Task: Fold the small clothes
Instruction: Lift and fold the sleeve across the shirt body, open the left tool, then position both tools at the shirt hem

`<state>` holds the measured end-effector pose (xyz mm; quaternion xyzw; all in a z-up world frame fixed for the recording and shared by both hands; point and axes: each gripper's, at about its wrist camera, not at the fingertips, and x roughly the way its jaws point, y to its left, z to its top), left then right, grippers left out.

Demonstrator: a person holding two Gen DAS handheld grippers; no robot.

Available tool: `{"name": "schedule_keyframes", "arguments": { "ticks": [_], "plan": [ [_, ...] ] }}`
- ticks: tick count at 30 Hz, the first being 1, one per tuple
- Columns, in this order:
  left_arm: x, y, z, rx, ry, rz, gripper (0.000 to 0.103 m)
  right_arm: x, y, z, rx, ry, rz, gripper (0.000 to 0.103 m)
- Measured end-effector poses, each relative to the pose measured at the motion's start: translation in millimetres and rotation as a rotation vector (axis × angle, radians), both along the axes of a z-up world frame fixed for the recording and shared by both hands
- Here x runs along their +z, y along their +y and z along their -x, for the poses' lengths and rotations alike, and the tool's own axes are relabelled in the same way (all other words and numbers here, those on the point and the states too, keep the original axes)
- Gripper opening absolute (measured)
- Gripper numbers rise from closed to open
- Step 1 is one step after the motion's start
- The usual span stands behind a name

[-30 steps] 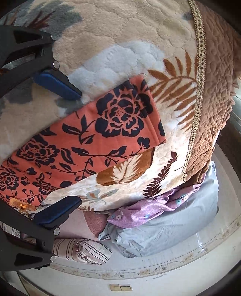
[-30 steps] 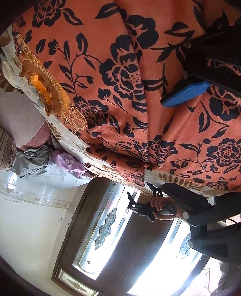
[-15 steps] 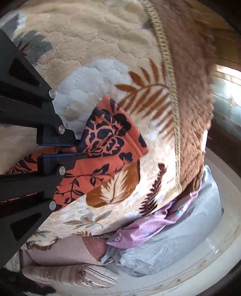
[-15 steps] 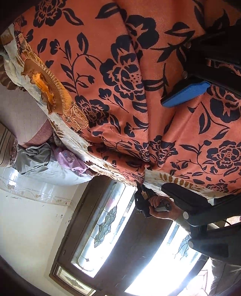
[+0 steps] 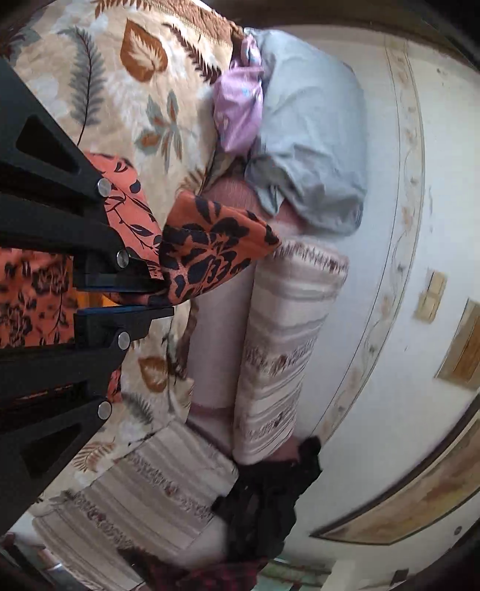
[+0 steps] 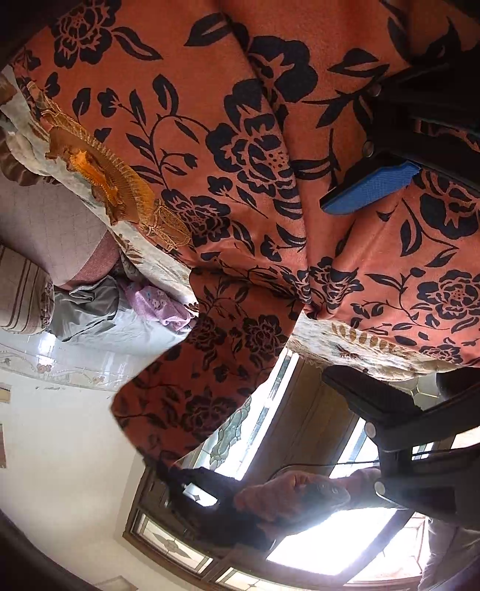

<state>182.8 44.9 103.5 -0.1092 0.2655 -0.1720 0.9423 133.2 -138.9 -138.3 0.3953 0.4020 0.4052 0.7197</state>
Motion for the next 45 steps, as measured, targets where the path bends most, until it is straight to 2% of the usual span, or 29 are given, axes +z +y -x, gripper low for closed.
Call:
{"name": "schedule_keyframes", "arguments": {
  "ticks": [2, 5, 7, 9, 11, 12, 13, 14, 16, 17, 18, 20, 22, 25, 27, 30, 32, 34, 35, 36, 38, 41, 45],
  "plan": [
    [-15.3, -39.7, -4.3, -0.054, 0.036, -0.022, 0.005, -1.9, -5.2, 0.3, -0.008, 0.008, -0.041, 0.085],
    [-57.2, -83.9, -17.7, -0.119, 0.148, -0.042, 0.005, -5.3, -16.3, 0.3, -0.026, 0.036, -0.130, 0.085],
    [-94.9, -106.7, -28.9, -0.169, 0.257, -0.053, 0.006, -4.9, -27.0, 2.4, -0.061, 0.073, -0.196, 0.085],
    [-131.7, -122.7, -31.0, -0.169, 0.362, -0.084, 0.008, -3.2, -40.9, 8.3, -0.101, 0.103, -0.235, 0.087],
    [-163.5, -125.3, -38.7, -0.159, 0.485, -0.115, 0.022, 0.8, -57.5, 15.3, -0.162, 0.114, -0.232, 0.087],
    [-174.2, -120.9, -40.2, -0.145, 0.540, -0.108, 0.037, 2.4, -66.8, 18.3, -0.191, 0.114, -0.229, 0.087],
    [-180.6, -112.7, -40.2, -0.142, 0.577, -0.067, 0.048, 4.1, -75.4, 20.4, -0.218, 0.115, -0.223, 0.088],
    [-182.5, -103.5, -37.7, -0.141, 0.587, -0.023, 0.048, 6.6, -83.8, 21.4, -0.249, 0.117, -0.209, 0.088],
    [-174.9, -81.4, -29.0, -0.123, 0.564, 0.019, 0.052, 14.1, -98.7, 23.1, -0.310, 0.119, -0.172, 0.088],
    [-169.2, -68.6, -23.0, -0.114, 0.540, 0.036, 0.056, 20.3, -104.1, 23.3, -0.331, 0.108, -0.147, 0.088],
    [-164.0, -54.7, -19.4, -0.108, 0.513, 0.054, 0.065, 27.6, -107.9, 22.5, -0.349, 0.100, -0.108, 0.088],
    [-156.4, -23.5, -5.0, -0.066, 0.453, 0.071, 0.069, 43.2, -107.0, 17.0, -0.351, 0.083, -0.015, 0.088],
    [-155.6, 8.5, 2.8, 0.003, 0.420, 0.059, 0.069, 62.4, -98.3, 6.4, -0.306, 0.081, 0.168, 0.088],
    [-165.1, 51.6, 15.9, 0.144, 0.391, 0.035, 0.069, 93.2, -61.2, -10.8, -0.233, 0.022, 0.575, 0.088],
    [-176.9, 71.9, 18.8, 0.212, 0.408, 0.035, 0.069, 107.5, -24.3, -27.6, -0.154, -0.018, 0.812, 0.088],
    [-199.8, 92.6, 18.1, 0.242, 0.454, 0.061, 0.069, 109.3, 29.1, -59.0, -0.039, -0.039, 1.041, 0.087],
    [-214.0, 99.1, 15.0, 0.252, 0.497, 0.060, 0.069, 92.7, 52.4, -81.0, 0.006, -0.029, 1.238, 0.086],
    [-222.3, 102.7, 12.2, 0.255, 0.519, 0.056, 0.069, 79.4, 47.2, -91.9, -0.017, -0.004, 1.355, 0.085],
    [-221.7, 103.8, 13.9, 0.250, 0.513, 0.062, 0.069, 80.2, 34.9, -94.6, -0.069, 0.006, 1.371, 0.085],
    [-219.9, 103.3, 14.9, 0.245, 0.516, 0.055, 0.069, 85.4, 14.8, -92.9, -0.147, 0.019, 1.349, 0.085],
    [-219.4, 100.6, 14.3, 0.240, 0.524, 0.031, 0.069, 87.8, -33.9, -82.4, -0.310, 0.105, 1.217, 0.085],
    [-220.0, 98.8, 13.9, 0.246, 0.530, 0.013, 0.069, 58.4, -100.6, -57.2, -0.425, 0.285, 0.960, 0.085],
    [-222.0, 102.1, 13.2, 0.245, 0.530, 0.038, 0.069, 54.4, -135.2, -35.7, -0.456, 0.270, 0.638, 0.087]
  ]
}}
